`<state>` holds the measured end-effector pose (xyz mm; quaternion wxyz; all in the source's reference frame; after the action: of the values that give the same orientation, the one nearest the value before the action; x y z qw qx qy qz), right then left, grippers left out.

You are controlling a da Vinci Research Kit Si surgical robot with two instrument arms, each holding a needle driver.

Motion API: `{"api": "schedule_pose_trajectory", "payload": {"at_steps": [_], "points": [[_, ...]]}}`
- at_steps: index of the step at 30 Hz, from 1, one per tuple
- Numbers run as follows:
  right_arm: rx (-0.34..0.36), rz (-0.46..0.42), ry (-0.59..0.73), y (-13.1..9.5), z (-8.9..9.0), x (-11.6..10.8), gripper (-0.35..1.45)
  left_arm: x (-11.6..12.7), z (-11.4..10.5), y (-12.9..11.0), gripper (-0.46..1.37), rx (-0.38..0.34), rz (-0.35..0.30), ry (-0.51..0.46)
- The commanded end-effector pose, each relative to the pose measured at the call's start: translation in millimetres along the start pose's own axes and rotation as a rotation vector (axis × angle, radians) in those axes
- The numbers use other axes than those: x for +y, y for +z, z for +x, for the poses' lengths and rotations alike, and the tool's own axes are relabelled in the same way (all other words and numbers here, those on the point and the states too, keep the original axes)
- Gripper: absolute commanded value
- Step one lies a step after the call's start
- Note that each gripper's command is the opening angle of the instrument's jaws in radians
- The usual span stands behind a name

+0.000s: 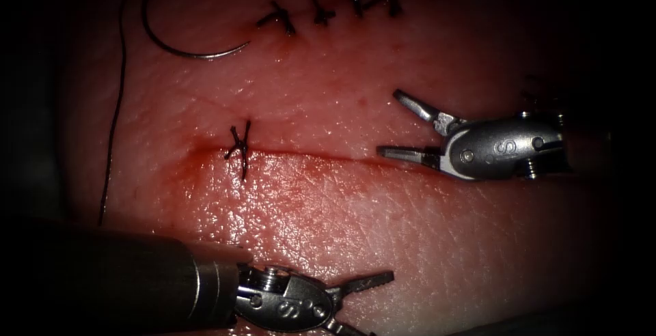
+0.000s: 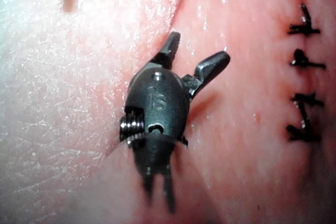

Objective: Wound Closure
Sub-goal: Set down the suture off-cut

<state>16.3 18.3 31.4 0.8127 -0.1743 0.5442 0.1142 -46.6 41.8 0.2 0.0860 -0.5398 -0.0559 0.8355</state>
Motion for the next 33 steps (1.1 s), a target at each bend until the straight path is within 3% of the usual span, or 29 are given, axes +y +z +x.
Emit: {"api": "schedule_pose_trajectory", "payload": {"at_steps": [1, 5, 8, 11, 15, 22, 27, 30, 33], "points": [[-0.001, 0.004, -0.001, 0.0, 0.0, 0.0, 1.23, -0.2, -0.7, 0.0, 0.72, -0.048, 0.013, 0.014], [-0.001, 0.003, 0.0, 0.1, 0.1, -0.1, 1.24, -0.8, -4.5, -1.0, 0.73, -0.159, 0.051, 0.092], [-0.001, 0.003, 0.0, 0.1, 0.2, -0.1, 1.24, -1.5, -6.5, -2.6, 0.75, -0.312, 0.113, 0.2], [-0.002, 0.002, 0.0, 0.1, 0.2, -0.2, 1.24, -2.2, -7.8, -4.5, 0.75, -0.456, 0.169, 0.351], [-0.002, 0.001, 0.0, 0.2, 0.2, -0.2, 1.24, -2.7, -8.6, -6.5, 0.78, -0.543, 0.193, 0.494], [-0.001, 0.001, -0.001, 0.2, 0.2, -0.3, 1.25, -2.2, -8.7, -9.5, 0.82, -0.577, 0.181, 0.581], [-0.001, 0.0, -0.002, 0.3, 0.2, -0.4, 1.25, -2.2, -6.7, -11.7, 0.99, -0.585, 0.165, 0.603], [-0.002, -0.001, -0.002, 0.4, 0.2, -0.5, 1.25, -2.4, -4.9, -12.9, 0.97, -0.536, 0.204, 0.548], [-0.004, 0.0, -0.002, 0.5, 0.3, -0.6, 1.25, -2.7, -2.8, -13.7, 0.77, -0.411, 0.24, 0.423]]}}
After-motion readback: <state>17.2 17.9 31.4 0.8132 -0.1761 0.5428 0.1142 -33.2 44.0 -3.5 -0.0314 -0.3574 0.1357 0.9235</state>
